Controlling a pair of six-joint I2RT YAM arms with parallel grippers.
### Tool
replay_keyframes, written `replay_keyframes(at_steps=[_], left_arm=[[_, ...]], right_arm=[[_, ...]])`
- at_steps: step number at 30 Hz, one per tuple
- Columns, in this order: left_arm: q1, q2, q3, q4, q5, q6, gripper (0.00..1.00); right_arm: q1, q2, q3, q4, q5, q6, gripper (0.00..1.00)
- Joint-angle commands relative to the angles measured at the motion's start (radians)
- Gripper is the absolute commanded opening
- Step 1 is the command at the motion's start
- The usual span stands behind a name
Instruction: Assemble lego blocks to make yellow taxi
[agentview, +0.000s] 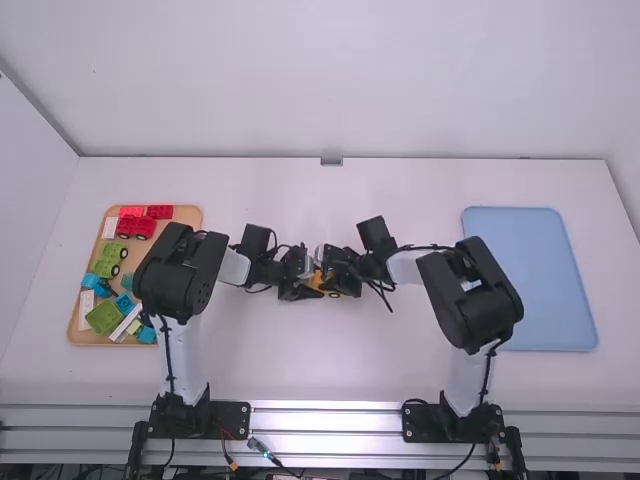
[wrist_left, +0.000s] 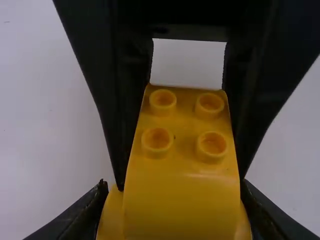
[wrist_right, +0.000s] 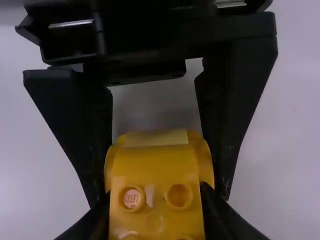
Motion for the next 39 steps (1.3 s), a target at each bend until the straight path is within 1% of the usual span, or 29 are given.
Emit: replay_keyframes(at_steps=[1, 5, 8, 11, 16, 19, 22, 25, 27, 30, 39], left_arm=[[-0.008, 0.013, -0.009, -0.017, -0.031, -0.011, 0.38], [-0.011, 0.013, -0.009, -0.017, -0.032, -0.011, 0.38], [-0.011, 0.013, -0.009, -0.017, -0.032, -0.011, 0.38], [-0.008, 0.012, -0.01, -0.017, -0.031, -0.011, 0.38], [-0.01, 0.013, -0.01, -0.017, -0.032, -0.011, 0.37], [-0.009, 0.013, -0.01, -0.016, -0.031, -0.011, 0.37], [-0.006, 0.013, -0.01, -0.017, -0.032, -0.011, 0.37], [-0.01, 0.013, -0.01, -0.017, -0.035, -0.011, 0.37], [-0.011, 0.012, -0.01, -0.018, -0.035, -0.011, 0.37], [-0.006, 0.013, -0.01, -0.018, -0.034, -0.011, 0.37], [-0.011, 0.013, -0.01, -0.021, -0.035, -0.011, 0.38]], right_arm=[[-0.002, 0.043, -0.003, -0.037, 0.097, 0.022, 0.39], [-0.002, 0.042, 0.021, -0.068, 0.075, 0.013, 0.42], [-0.004, 0.042, 0.032, -0.066, 0.075, 0.014, 0.53], [-0.003, 0.042, 0.037, -0.064, 0.074, 0.015, 0.57], [-0.003, 0.042, 0.037, -0.057, 0.074, 0.014, 0.57], [-0.003, 0.042, 0.036, -0.056, 0.074, 0.014, 0.53], [-0.005, 0.042, 0.037, -0.054, 0.061, 0.014, 0.53], [-0.019, 0.039, 0.038, -0.054, 0.014, -0.005, 0.54], [-0.04, 0.02, 0.035, -0.064, -0.025, -0.015, 0.54], [-0.06, -0.005, 0.035, -0.067, -0.039, -0.016, 0.53], [-0.078, -0.076, 0.035, -0.08, -0.042, -0.05, 0.54]])
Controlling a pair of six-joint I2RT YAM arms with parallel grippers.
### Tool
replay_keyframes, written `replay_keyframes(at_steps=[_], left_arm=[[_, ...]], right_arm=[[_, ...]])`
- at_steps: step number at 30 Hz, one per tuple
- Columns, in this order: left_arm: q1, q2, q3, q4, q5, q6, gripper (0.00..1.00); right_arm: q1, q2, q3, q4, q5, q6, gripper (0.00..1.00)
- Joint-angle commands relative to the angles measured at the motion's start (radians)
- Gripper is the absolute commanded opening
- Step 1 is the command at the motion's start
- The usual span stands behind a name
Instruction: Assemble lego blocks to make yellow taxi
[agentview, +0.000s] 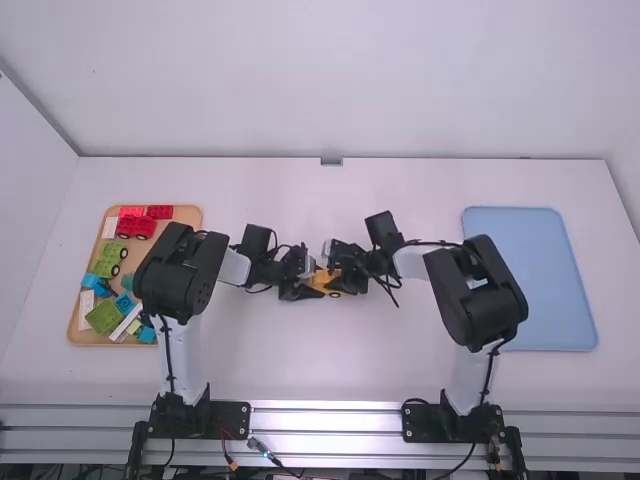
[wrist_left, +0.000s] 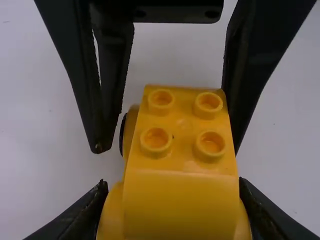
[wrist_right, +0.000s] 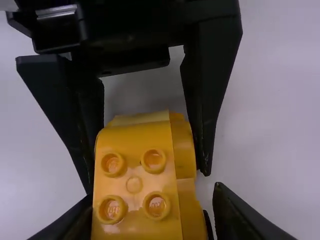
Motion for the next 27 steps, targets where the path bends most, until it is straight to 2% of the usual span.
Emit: replay_keyframes(at_steps=[1, 7, 12, 13, 15, 17, 18, 19, 23, 25, 27], left_arm=[[-0.005, 0.013, -0.01, -0.022, -0.033, -0.003, 0.38], [-0.01, 0.012, -0.01, -0.022, -0.033, -0.003, 0.39], [-0.01, 0.013, -0.01, -0.023, -0.031, -0.003, 0.47], [-0.01, 0.012, -0.01, -0.022, -0.031, -0.004, 0.55], [-0.01, 0.013, -0.01, -0.022, -0.031, -0.004, 0.65], [-0.005, 0.013, -0.01, -0.022, -0.031, -0.004, 0.82], [-0.005, 0.013, -0.01, -0.022, -0.03, -0.004, 0.87], [-0.007, 0.012, -0.01, -0.022, -0.031, -0.004, 0.98], [-0.004, 0.011, -0.01, -0.021, -0.03, -0.015, 0.99], [-0.001, 0.003, -0.007, -0.019, -0.025, -0.056, 0.99], [0.001, -0.007, -0.005, -0.031, -0.027, -0.055, 0.99]], right_arm=[[-0.032, -0.079, 0.006, -0.014, -0.018, -0.037, 0.54], [-0.076, -0.127, 0.006, -0.093, -0.092, -0.111, 0.57], [-0.119, -0.14, 0.006, -0.168, -0.143, -0.188, 0.58], [-0.135, -0.14, 0.005, -0.198, -0.158, -0.212, 0.58], [-0.153, -0.14, 0.005, -0.239, -0.175, -0.248, 0.67], [-0.166, -0.14, 0.0, -0.271, -0.179, -0.284, 0.8], [-0.167, -0.14, -0.004, -0.272, -0.178, -0.29, 0.85], [-0.169, -0.14, -0.016, -0.259, -0.174, -0.29, 0.99], [-0.166, -0.14, -0.108, -0.06, -0.175, -0.172, 0.99], [-0.155, -0.139, -0.181, 0.102, -0.167, -0.08, 0.99], [-0.151, -0.139, -0.211, 0.163, -0.167, -0.053, 0.99]])
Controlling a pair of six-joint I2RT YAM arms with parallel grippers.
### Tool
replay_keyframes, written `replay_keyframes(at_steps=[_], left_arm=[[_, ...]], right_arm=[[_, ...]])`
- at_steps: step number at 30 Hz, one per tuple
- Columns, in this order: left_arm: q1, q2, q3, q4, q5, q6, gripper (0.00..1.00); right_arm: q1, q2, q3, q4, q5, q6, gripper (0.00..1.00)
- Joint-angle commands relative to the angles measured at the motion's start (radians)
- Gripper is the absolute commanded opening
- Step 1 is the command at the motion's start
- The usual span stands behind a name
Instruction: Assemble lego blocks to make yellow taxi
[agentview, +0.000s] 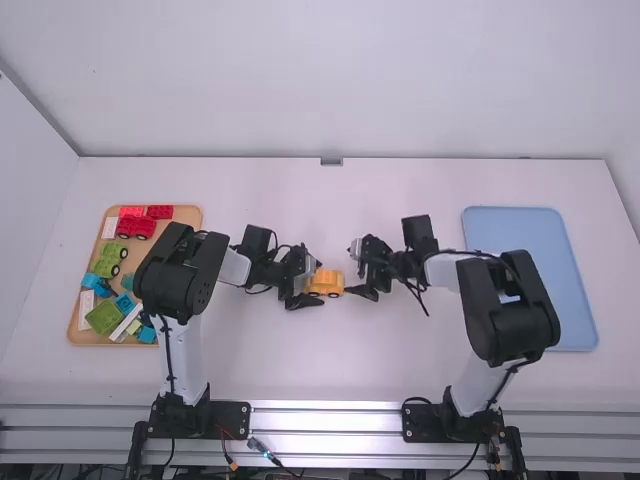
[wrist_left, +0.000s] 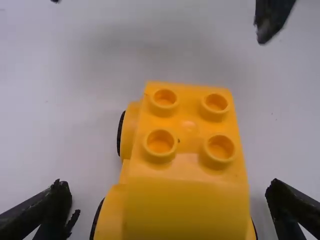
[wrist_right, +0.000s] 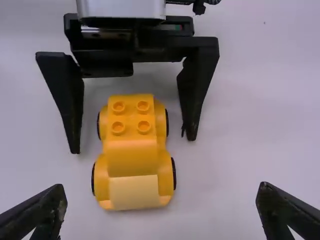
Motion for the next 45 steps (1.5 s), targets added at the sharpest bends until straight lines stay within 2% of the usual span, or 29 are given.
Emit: replay_keyframes(at_steps=[1, 7, 11, 18, 26, 29, 35, 42, 44, 45], left_arm=[[0.009, -0.031, 0.003, -0.047, -0.014, -0.022, 0.99], [0.035, -0.142, 0.045, -0.219, -0.022, 0.068, 0.99], [0.08, -0.227, 0.083, -0.392, -0.022, 0.154, 0.99], [0.182, -0.298, 0.126, -0.602, -0.012, 0.266, 0.99], [0.266, -0.298, 0.122, -0.637, -0.01, 0.262, 0.99], [0.277, -0.298, 0.122, -0.644, -0.01, 0.262, 0.99], [0.277, -0.298, 0.122, -0.648, -0.01, 0.262, 0.99], [0.273, -0.298, 0.122, -0.659, -0.009, 0.262, 0.99], [0.269, -0.298, 0.122, -0.659, -0.01, 0.262, 0.99], [0.269, -0.298, 0.122, -0.658, -0.01, 0.262, 0.99]], right_arm=[[0.015, -0.019, -0.075, 0.093, -0.01, 0.116, 0.99], [0.039, 0.009, -0.137, 0.274, 0.012, 0.211, 0.99], [0.068, 0.109, -0.092, 0.344, 0.013, 0.264, 0.99], [0.1, 0.243, 0.016, 0.338, -0.051, 0.23, 0.99], [0.158, 0.257, 0.032, 0.371, 0.024, 0.246, 0.99], [0.187, 0.257, 0.033, 0.372, 0.109, 0.261, 0.99], [0.205, 0.257, 0.032, 0.376, 0.126, 0.261, 1.0], [0.187, 0.257, 0.032, 0.364, 0.119, 0.264, 0.68], [0.187, 0.257, 0.033, 0.361, 0.119, 0.264, 0.6], [0.188, 0.257, 0.032, 0.361, 0.119, 0.264, 0.59]])
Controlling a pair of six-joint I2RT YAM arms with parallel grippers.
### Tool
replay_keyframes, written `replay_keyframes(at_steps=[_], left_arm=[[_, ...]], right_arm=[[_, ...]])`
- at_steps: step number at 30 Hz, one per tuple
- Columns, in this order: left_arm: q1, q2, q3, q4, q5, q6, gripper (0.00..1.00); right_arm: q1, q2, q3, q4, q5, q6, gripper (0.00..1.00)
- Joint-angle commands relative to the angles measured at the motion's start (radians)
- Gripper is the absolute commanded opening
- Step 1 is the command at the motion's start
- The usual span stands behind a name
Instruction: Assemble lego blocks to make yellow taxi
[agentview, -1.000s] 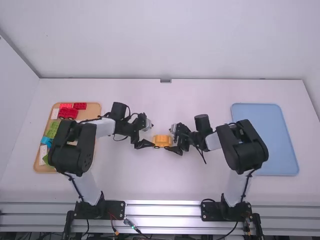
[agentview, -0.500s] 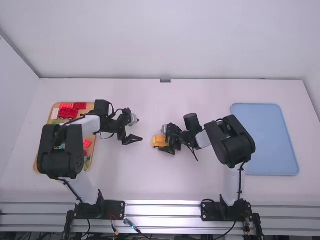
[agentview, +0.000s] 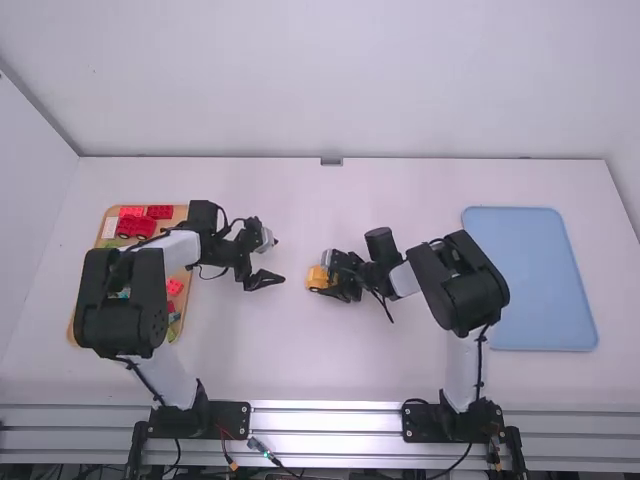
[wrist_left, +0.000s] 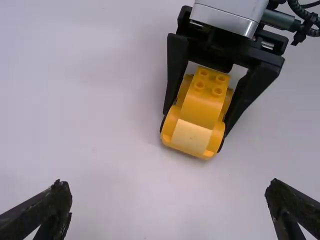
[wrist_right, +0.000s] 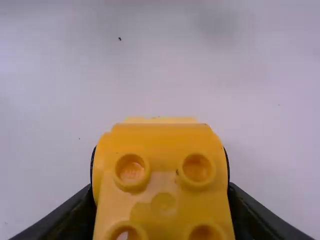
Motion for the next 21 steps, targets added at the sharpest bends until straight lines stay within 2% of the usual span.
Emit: replay_keyframes(at_steps=[1, 7, 11, 14, 16, 21], left_arm=[[-0.003, -0.012, 0.003, -0.008, 0.023, 0.022, 0.99], [-0.003, -0.012, 0.003, -0.006, 0.022, 0.022, 0.99], [-0.003, -0.012, 0.003, -0.003, 0.022, 0.022, 0.99], [-0.003, -0.012, 0.003, 0.002, 0.021, 0.022, 0.99], [0.003, -0.012, 0.003, 0.006, 0.02, 0.022, 0.99], [0.003, -0.012, 0.003, 0.047, 0.022, 0.021, 0.99]], right_arm=[[0.003, 0.012, 0.011, -0.005, -0.006, 0.006, 0.56], [-0.015, -0.011, 0.011, 0.013, -0.006, 0.086, 0.52], [-0.077, -0.104, 0.01, -0.107, 0.006, 0.044, 0.52], [-0.153, -0.206, 0.011, -0.271, 0.006, -0.045, 0.52], [-0.244, -0.286, 0.011, -0.391, 0.032, -0.099, 0.51], [-0.475, -0.421, 0.01, -0.543, 0.145, -0.1, 0.5]])
